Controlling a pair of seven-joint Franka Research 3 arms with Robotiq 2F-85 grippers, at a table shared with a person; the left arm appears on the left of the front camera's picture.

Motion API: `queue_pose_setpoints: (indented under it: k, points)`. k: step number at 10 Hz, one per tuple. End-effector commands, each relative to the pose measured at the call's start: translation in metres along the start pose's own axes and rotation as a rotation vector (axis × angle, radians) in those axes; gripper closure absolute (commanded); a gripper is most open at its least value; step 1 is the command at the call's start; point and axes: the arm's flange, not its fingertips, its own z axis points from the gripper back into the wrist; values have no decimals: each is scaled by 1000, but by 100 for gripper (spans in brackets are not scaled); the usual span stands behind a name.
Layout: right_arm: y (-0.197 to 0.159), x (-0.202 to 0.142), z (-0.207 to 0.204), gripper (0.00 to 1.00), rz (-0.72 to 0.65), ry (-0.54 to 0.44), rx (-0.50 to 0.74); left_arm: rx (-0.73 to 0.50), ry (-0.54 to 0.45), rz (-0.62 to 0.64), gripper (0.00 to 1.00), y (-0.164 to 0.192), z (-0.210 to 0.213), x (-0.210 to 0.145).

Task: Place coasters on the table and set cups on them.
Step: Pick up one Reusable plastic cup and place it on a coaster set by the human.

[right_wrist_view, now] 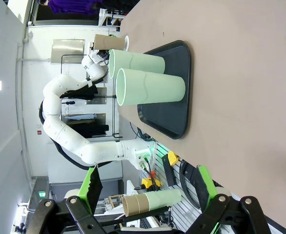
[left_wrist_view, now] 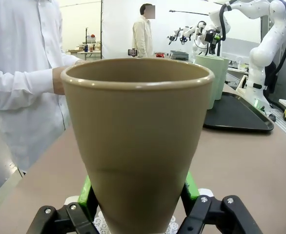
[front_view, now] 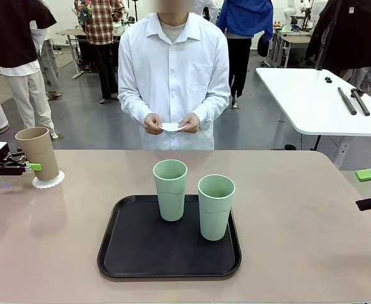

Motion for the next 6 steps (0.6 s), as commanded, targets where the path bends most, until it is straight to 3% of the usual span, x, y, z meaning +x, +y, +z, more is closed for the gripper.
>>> queue_pose_setpoints:
  k: [1,6]
  points:
    - [0,1,0,0,3,-3,16,10,2,-7,17,8,6,-2]
    - [0,1,0,0,3,-3,16,-19,12,-5,17,5,3,-11]
